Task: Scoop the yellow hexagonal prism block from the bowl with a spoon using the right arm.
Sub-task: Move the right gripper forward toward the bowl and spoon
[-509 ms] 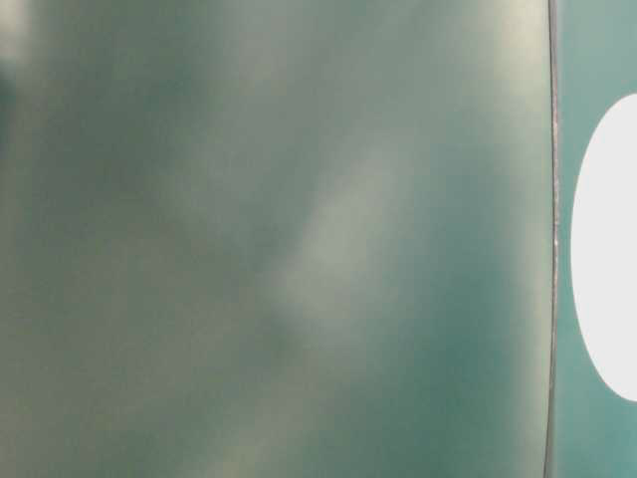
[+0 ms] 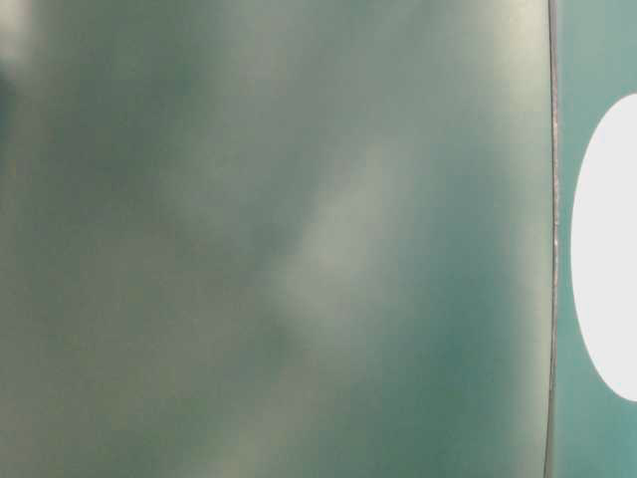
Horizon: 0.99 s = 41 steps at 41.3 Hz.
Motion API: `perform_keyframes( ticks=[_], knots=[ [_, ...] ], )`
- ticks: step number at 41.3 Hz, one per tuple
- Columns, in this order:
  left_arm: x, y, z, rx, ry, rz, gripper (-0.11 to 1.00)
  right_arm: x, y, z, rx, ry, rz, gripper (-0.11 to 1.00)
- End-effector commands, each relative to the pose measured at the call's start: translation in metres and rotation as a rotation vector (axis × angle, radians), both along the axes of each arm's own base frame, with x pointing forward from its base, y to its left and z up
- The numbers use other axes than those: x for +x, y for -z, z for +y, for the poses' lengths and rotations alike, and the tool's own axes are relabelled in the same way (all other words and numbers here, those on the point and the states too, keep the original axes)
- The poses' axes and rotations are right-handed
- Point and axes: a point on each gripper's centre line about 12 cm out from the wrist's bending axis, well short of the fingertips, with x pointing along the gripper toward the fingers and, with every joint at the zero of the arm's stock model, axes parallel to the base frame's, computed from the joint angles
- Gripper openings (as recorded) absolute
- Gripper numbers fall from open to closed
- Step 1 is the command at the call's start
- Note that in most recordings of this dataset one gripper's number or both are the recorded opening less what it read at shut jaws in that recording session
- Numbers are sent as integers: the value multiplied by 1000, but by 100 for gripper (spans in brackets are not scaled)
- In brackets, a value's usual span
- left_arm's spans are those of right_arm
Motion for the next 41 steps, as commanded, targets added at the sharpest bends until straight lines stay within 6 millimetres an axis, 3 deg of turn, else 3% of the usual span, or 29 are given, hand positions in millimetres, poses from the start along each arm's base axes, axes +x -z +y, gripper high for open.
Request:
perform_keyframes(
  ticks=[1,11,16,29,41],
  knots=[
    [3,-9,0,1,2,-21,1,3,-11,-1,1,2,-28,5],
    [3,-8,0,1,2,-9,1,8,-7,-1,6,3,-8,49],
    [3,-7,0,1,2,-2,1,10,-5,-1,11,3,5,61],
    [3,-4,0,8,2,23,1,11,-9,-3,76,14,-28,61],
    [2,-4,0,5,2,25,1,23,13,-3,82,18,44,61]
  ],
)
